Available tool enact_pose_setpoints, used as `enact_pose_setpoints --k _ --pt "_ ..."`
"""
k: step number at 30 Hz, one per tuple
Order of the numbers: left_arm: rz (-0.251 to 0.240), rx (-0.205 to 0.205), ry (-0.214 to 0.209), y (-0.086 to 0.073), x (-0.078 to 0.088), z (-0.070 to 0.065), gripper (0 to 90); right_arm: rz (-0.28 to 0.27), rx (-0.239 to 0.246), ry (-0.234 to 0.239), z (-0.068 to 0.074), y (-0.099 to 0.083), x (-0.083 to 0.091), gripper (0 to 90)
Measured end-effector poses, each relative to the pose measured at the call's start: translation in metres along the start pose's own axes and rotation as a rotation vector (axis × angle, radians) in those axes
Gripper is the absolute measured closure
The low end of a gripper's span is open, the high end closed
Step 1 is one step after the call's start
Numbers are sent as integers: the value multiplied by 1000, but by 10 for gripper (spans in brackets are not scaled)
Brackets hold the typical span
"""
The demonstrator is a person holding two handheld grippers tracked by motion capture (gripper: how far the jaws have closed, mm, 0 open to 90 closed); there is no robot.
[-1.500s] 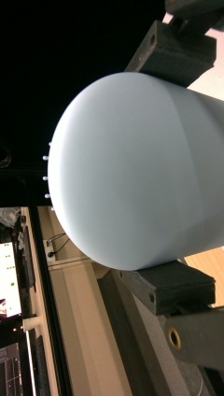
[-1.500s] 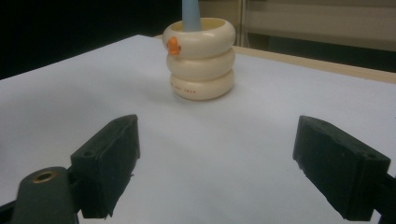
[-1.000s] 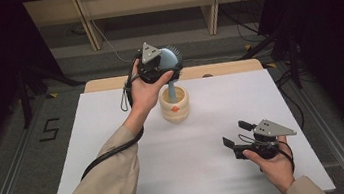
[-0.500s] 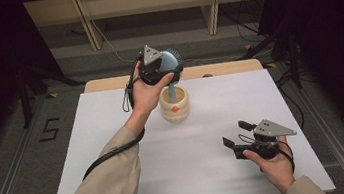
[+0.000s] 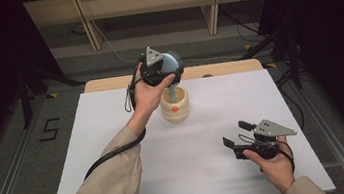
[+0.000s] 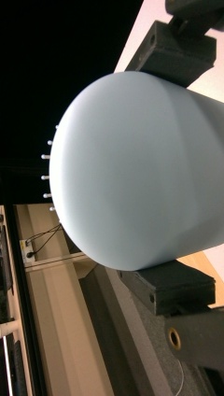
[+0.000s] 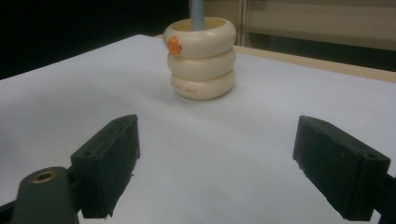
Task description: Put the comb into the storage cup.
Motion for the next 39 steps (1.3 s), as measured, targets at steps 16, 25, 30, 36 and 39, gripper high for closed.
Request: enact_pose_setpoints --k 16,25,30,36,39 --pt "37 -6 7 -12 -10 1 193 6 0 5 1 -1 -1 156" --pt "57 -7 8 -20 -17 2 193 4 1 3 0 -1 -1 156" --pt "66 -13 8 -23 -20 1 192 7 1 5 0 -1 -1 157" --pt "76 -20 12 -27 -24 -1 192 7 0 7 1 -1 -1 157" --pt "78 -21 13 -27 -25 -2 192 8 0 8 1 -1 -1 157"
Point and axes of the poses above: each handheld gripper's, and its own axes: x roughly backward along the jaws, y roughly out of its top, z roughly to its left, the point moved 9 cm from there along -x, roughly forward along the jaws, and after that the axes turned 11 degrees about x, right-handed, at the moved point
